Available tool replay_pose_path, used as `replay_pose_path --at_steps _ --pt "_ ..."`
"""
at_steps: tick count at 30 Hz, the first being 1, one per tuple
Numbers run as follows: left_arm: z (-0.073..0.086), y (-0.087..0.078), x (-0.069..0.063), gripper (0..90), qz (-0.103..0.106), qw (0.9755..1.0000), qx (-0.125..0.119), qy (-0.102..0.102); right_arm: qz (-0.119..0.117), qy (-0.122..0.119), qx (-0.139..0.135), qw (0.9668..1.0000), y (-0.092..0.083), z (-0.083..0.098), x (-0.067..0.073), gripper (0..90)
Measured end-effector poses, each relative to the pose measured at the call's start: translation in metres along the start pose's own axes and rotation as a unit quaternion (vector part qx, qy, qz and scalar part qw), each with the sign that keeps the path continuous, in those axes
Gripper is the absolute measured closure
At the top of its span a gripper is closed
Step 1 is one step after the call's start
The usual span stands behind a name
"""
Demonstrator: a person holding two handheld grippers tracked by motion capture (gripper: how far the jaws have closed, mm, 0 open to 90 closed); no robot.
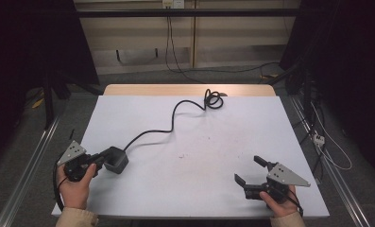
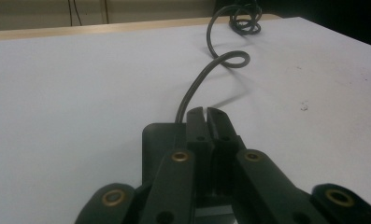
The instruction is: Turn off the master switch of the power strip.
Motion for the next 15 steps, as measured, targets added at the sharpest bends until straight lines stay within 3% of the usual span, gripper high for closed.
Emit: replay_pose_path --at_steps 15 --pt "0.0032 -0.0032 0.0014 90.0 0.008 0.9999 0.006 -0.002 -0.001 -0.001 0.0 1.0 -0.0001 -0.0003 0.0005 4.5"
Point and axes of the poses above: each handheld gripper's, and its own axes: y roughly forward along the jaws, z roughly out of its underside, x roughly to its left, the point moved 4 cm from there along y, roughly forward along the jaws, and after that the axes turned 14 degrees about -z, right-handed, at the moved point
